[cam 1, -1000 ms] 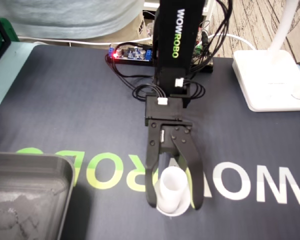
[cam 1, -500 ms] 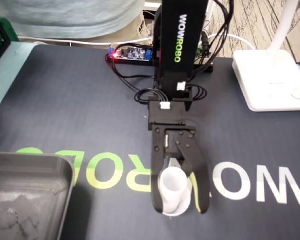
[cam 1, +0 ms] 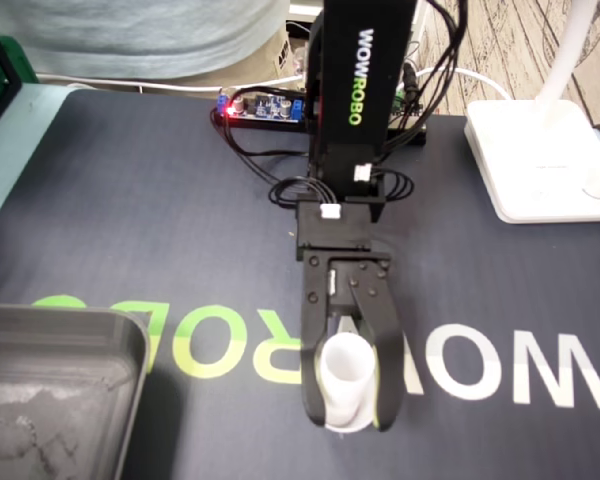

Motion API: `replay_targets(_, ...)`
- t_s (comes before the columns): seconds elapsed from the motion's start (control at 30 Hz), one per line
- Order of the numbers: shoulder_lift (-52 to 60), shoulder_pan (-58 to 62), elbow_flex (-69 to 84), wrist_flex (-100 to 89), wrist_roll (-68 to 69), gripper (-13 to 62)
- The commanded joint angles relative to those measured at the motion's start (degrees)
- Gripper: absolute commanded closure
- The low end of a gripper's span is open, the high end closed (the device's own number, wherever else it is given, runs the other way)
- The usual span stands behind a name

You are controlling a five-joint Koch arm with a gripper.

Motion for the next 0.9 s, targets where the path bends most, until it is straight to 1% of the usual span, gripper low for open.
replay_targets(0.0, -0.09, 0.09, -2.02, -2.46, 0.7, 35.1)
replay_targets(0.07, -0.18, 0.0, -1.85, -2.46, 1.85, 39.2)
replay_targets(0.33, -0.79, -0.09, -2.29, -2.46, 3.52, 39.8)
replay_targets(0.4, -0.88, -0.26, -2.2, -2.46, 4.66, 43.7)
replay_targets(0.53, -0.88, -0.35, -2.29, -2.46, 4.92, 44.4)
replay_targets(0.6, -0.97, -0.35, -2.29, -2.46, 5.36, 46.9)
replay_targets(0.87, -0.44, -0.44, -3.16, -2.46, 5.71, 47.4)
